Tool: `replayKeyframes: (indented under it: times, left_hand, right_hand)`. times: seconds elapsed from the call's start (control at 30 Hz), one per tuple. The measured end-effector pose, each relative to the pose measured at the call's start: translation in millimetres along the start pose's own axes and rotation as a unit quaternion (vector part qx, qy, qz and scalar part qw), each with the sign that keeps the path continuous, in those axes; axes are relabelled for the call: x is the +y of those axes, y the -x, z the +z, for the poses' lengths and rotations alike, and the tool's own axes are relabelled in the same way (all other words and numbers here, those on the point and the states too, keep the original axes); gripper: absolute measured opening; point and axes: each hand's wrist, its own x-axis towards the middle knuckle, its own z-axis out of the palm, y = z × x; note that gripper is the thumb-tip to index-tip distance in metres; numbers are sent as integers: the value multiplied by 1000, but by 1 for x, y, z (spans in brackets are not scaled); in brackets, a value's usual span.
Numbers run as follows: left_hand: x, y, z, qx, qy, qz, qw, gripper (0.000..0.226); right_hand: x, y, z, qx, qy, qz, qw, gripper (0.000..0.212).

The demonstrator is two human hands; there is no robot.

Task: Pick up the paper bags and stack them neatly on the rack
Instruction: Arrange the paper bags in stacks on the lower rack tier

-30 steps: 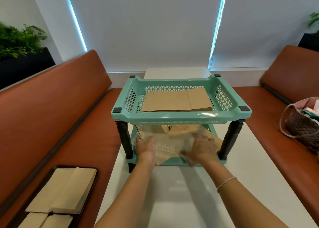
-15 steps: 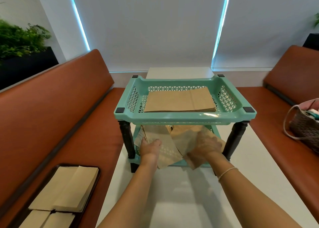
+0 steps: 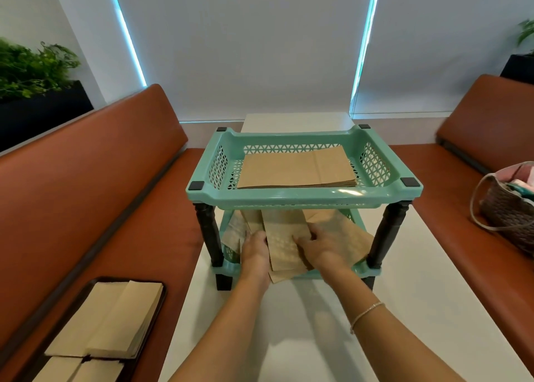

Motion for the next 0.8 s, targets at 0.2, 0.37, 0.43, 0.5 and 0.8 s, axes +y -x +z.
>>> replayKeyframes:
  times: [0.2,0.37,0.43,0.5,0.8]
  left_hand:
    - [-4,3,0,-42,43,1,998,54]
    - [10,9,-3,-85,5,-6,996,48]
    - [12,7,-1,-18,-80,17,997,52]
    - [10,2,1,-13,-86,40,995,55]
    - [17,-14,-5,-73,23,66,995,64]
  right_hand:
    - [4,4,10,-65,-38,-23,997,44]
    - [9,-3,2,-121,-98,-15,988,63]
    - [9,-2,0,-130,-133,-14,982,55]
    - [9,-2,1,-129,-159,3,979,49]
    - [12,-4,-13,-242,-130,25,961,41]
